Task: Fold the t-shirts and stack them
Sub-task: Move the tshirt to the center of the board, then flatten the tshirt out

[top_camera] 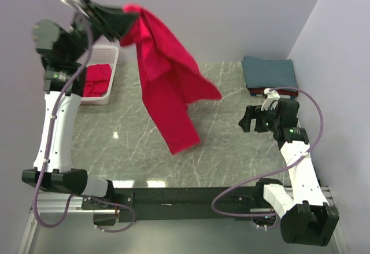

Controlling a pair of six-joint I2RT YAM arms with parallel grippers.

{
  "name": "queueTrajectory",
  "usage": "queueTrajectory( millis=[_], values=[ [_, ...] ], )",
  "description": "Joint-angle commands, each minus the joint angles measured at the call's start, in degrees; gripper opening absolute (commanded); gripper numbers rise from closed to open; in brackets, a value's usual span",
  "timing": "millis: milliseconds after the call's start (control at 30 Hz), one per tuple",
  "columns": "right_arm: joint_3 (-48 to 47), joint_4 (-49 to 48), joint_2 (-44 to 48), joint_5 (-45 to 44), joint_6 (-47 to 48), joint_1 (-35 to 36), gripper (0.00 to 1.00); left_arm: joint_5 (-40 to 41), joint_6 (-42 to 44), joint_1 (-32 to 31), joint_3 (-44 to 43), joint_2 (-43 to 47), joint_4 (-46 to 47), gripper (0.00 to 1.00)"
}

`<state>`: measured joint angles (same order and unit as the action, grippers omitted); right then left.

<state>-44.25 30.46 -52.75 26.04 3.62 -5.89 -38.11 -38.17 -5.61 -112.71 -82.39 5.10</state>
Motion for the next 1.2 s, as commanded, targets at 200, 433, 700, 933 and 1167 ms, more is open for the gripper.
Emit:
queueTrajectory(
  millis=[200, 433, 700, 933, 1167],
  values=[
    [-3.7, 1.7, -2.0, 4.2, 2.4, -0.4, 0.96, -3.4, 21.8, 5.4, 34.4, 8.7, -21.7, 1.0],
    [-6.8, 3.6, -11.5, 7.8, 5.1, 1.5, 0.96, -4.2, 47.1, 6.5, 49.3, 14.3, -36.5, 0.97],
    [-11.9, 4.1, -26.7, 3.6, 6.8, 11.9, 0.93, 1.8, 65.9, 0.6, 63.5, 20.1, -40.3, 0.96],
    [-16.8, 1.7, -38.1, 1.2, 4.7, 18.1, 0.84, 11.6, 67.8, -8.1, 70.1, 18.1, -33.6, 0.91],
    [-23.4, -1.0, -46.5, 3.1, 2.3, 21.6, 0.8, 17.8, 65.1, -14.7, 71.1, 9.8, -24.6, 0.84]
  ],
)
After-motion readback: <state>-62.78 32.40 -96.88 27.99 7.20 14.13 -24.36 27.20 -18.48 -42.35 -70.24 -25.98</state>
